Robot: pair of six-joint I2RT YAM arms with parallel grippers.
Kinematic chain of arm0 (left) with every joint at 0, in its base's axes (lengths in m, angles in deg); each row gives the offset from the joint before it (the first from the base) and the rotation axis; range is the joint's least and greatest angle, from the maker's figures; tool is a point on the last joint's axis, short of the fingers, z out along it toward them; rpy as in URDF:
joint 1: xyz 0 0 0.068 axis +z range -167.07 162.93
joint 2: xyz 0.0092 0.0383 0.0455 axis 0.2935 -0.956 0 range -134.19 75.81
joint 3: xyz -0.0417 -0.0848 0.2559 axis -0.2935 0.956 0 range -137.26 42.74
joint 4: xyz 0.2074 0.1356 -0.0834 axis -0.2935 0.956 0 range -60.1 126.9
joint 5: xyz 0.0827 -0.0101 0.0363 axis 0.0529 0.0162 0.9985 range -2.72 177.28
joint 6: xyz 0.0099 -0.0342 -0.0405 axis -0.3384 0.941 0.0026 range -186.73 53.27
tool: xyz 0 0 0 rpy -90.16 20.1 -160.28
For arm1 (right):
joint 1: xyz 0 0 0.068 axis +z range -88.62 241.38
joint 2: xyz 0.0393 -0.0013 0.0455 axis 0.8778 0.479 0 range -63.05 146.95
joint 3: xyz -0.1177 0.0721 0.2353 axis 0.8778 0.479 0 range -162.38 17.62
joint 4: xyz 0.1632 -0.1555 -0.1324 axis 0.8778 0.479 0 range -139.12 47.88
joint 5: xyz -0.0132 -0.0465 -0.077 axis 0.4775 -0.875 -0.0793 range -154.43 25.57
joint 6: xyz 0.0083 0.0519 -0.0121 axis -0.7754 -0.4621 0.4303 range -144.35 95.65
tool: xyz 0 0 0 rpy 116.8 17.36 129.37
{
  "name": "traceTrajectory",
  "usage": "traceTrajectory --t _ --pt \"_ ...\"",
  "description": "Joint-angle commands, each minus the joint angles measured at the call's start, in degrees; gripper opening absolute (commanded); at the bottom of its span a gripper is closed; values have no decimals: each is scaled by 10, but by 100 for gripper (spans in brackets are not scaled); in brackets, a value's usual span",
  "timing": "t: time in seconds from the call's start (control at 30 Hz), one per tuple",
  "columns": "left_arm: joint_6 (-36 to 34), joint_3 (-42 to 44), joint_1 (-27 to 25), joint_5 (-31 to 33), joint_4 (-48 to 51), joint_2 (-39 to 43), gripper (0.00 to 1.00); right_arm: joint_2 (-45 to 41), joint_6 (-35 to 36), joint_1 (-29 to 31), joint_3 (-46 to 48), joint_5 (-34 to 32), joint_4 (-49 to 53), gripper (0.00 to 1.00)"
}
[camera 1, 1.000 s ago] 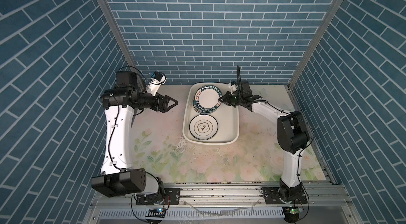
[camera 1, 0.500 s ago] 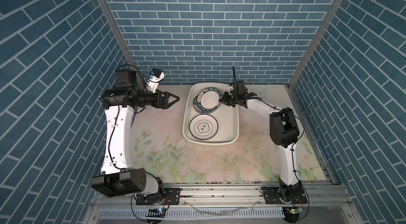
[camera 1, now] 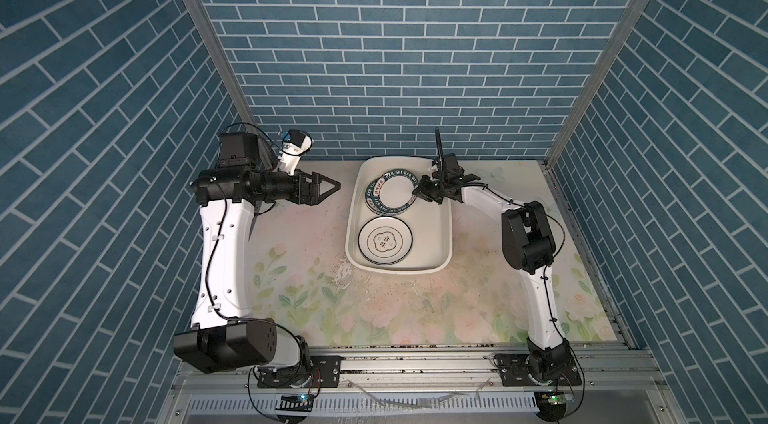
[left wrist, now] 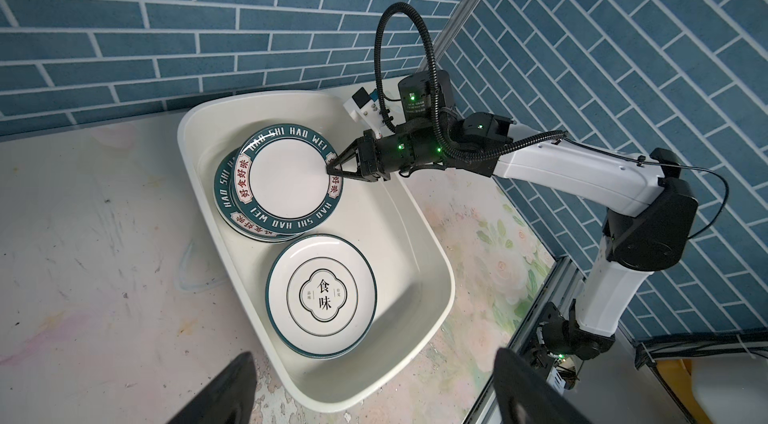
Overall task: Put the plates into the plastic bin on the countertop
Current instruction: 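Lower the green-rimmed plate with the right gripper onto the green-rimmed stack in the bin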
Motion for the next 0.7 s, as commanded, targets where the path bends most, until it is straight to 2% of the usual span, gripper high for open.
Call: traceTrajectory --t 0.0,0.37,0.67 --pt "5 2 1 -17 -10 -2 90 15 -20 0 -25 16 -19 3" --pt "10 -5 1 -23 -15 0 90 26 -29 0 -35 17 -20 7" --pt "9 -5 1 -31 -16 5 90 30 -29 0 -38 19 -9 14"
